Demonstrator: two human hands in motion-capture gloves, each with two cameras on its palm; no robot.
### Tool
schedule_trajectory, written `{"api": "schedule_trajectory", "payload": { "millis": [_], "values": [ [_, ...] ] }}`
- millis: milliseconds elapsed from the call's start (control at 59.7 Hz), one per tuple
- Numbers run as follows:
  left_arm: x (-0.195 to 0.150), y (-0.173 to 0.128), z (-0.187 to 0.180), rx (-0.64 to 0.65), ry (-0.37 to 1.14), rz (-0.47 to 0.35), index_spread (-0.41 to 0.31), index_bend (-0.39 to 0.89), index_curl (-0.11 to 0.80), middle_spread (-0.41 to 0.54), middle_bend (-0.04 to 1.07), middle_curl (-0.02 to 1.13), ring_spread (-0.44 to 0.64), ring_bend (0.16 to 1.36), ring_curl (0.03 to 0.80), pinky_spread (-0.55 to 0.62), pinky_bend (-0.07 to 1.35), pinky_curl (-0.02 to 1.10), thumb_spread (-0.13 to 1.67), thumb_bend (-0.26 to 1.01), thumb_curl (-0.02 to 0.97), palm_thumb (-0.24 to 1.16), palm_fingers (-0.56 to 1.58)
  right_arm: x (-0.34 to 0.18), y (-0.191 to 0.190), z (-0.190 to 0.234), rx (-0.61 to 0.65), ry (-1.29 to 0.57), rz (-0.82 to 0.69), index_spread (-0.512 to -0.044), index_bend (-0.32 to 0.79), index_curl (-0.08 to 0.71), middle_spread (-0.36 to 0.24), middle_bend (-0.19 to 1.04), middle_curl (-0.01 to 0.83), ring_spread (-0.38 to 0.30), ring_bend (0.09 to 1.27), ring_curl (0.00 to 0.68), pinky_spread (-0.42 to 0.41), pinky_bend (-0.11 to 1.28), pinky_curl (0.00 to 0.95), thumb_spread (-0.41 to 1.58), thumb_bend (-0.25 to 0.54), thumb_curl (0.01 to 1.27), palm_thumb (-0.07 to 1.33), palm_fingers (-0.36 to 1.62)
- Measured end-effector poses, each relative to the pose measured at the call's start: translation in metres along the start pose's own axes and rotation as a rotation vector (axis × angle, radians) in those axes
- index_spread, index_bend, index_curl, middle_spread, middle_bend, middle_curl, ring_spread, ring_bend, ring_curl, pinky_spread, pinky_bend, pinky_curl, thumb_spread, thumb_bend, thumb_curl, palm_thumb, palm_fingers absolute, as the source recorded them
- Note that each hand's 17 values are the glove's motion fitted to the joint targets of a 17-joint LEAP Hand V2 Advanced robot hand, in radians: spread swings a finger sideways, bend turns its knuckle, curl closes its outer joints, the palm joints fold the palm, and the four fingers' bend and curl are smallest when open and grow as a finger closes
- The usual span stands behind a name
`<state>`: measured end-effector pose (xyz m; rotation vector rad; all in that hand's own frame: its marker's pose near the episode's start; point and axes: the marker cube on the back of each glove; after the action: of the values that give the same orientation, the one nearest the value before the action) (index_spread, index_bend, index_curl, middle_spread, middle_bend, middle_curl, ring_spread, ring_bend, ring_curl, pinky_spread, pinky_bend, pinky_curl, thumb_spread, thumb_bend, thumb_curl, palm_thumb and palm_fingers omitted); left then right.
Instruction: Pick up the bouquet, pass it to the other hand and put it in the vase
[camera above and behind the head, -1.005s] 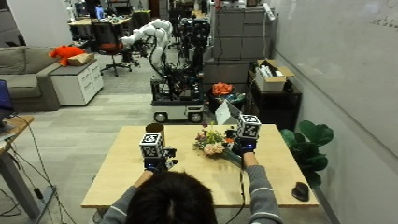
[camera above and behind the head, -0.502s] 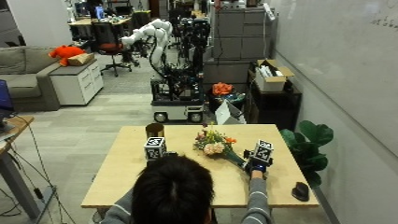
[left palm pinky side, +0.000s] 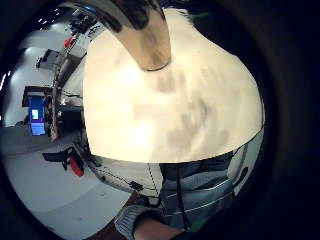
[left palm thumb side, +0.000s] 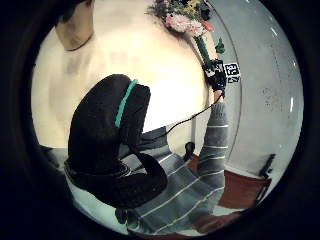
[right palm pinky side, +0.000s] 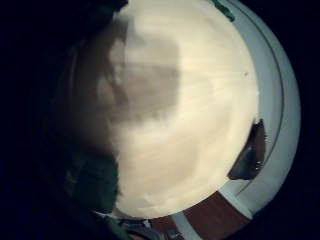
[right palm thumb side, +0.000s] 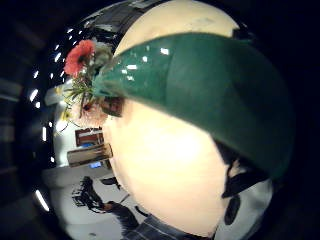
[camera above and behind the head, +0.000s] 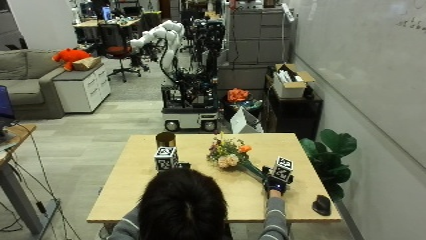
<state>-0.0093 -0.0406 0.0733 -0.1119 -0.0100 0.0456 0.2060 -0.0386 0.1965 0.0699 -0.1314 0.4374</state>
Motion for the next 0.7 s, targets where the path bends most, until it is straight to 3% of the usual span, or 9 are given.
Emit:
{"api": "schedule_trajectory", "payload": {
  "millis": [100,167,218,268,402,469,586,653,703],
  "values": [
    [0.005,0.019,-0.016,0.010,0.005,0.013,-0.030,0.15,0.311,0.187,0.18,0.34,0.33,0.51,0.278,0.33,0.38,0.34,1.20,-0.02,0.271,0.26,0.25,-0.014,-0.006,-0.012,0.121,0.061,-0.055,-0.210,0.58,0.387,-0.042,0.20,0.334,-0.001,0.32,0.237,0.220,0.33,0.276,1.19,0.094,0.32,0.85,0.72],
    [0.001,0.014,-0.016,0.009,0.018,0.001,-0.029,0.15,0.312,0.187,0.18,0.34,0.33,0.51,0.278,0.33,0.38,0.34,1.20,-0.02,0.272,0.26,0.25,-0.016,-0.029,-0.029,0.341,0.141,0.001,-0.187,0.38,0.357,-0.059,0.27,0.366,-0.063,0.43,0.279,0.056,0.40,0.302,1.21,0.093,0.32,0.87,1.06],
    [-0.004,0.007,-0.015,0.020,0.021,-0.007,-0.031,0.15,0.312,0.187,0.18,0.34,0.33,0.51,0.279,0.33,0.38,0.34,1.20,-0.02,0.272,0.26,0.25,-0.021,-0.026,-0.035,0.331,0.148,0.001,-0.187,0.21,0.345,-0.099,0.39,0.417,-0.113,0.60,0.350,-0.085,0.49,0.347,1.19,0.074,0.31,0.87,1.36],
    [-0.002,0.018,-0.025,0.024,0.012,-0.036,-0.032,0.15,0.312,0.188,0.18,0.34,0.33,0.51,0.279,0.33,0.38,0.34,1.20,-0.02,0.272,0.26,0.25,-0.024,-0.018,-0.042,0.323,0.157,0.030,-0.185,0.14,0.348,-0.119,0.46,0.456,-0.138,0.71,0.409,-0.139,0.56,0.392,1.18,0.061,0.31,0.88,1.41],
    [0.009,0.038,-0.046,0.020,0.061,-0.016,-0.034,0.15,0.315,0.189,0.18,0.34,0.33,0.51,0.278,0.33,0.38,0.34,1.20,-0.02,0.273,0.26,0.25,-0.020,-0.018,-0.067,0.466,0.145,0.183,-0.212,0.27,0.408,-0.150,0.66,0.553,-0.172,0.89,0.511,-0.194,0.68,0.473,1.12,0.020,0.31,0.89,1.50],
    [0.015,0.057,-0.067,0.038,0.045,-0.060,-0.034,0.15,0.315,0.189,0.18,0.34,0.33,0.51,0.277,0.32,0.38,0.34,1.20,-0.02,0.273,0.26,0.26,-0.038,-0.013,-0.078,0.475,-0.032,0.168,-0.218,0.36,0.449,-0.157,0.74,0.588,-0.180,0.94,0.541,-0.208,0.70,0.495,1.08,-0.009,0.31,0.89,1.49],
    [0.018,0.038,-0.083,0.094,0.188,0.130,-0.035,0.15,0.317,0.182,0.19,0.34,0.32,0.50,0.275,0.32,0.37,0.34,1.20,-0.02,0.273,0.26,0.27,-0.073,0.012,-0.095,0.354,-0.345,0.067,-0.213,0.46,0.508,-0.157,0.82,0.627,-0.184,1.00,0.576,-0.217,0.75,0.526,1.05,0.007,0.35,0.97,1.44],
    [0.030,0.065,-0.105,-0.155,0.279,-0.004,-0.035,0.15,0.319,0.174,0.19,0.34,0.32,0.50,0.276,0.32,0.36,0.34,1.20,-0.02,0.273,0.26,0.29,-0.090,0.017,-0.105,0.279,-0.485,0.104,-0.213,0.50,0.529,-0.156,0.85,0.641,-0.185,1.02,0.589,-0.220,0.77,0.540,1.05,0.028,0.39,1.03,1.42],
    [0.029,0.042,-0.108,-0.065,0.287,-0.019,-0.035,0.16,0.322,0.170,0.19,0.34,0.31,0.49,0.275,0.31,0.36,0.34,1.21,-0.02,0.273,0.26,0.30,-0.117,0.010,-0.114,0.230,-0.756,-0.086,-0.209,0.52,0.543,-0.155,0.87,0.648,-0.185,1.03,0.596,-0.222,0.78,0.549,1.05,0.038,0.42,1.06,1.40]
  ]
}}
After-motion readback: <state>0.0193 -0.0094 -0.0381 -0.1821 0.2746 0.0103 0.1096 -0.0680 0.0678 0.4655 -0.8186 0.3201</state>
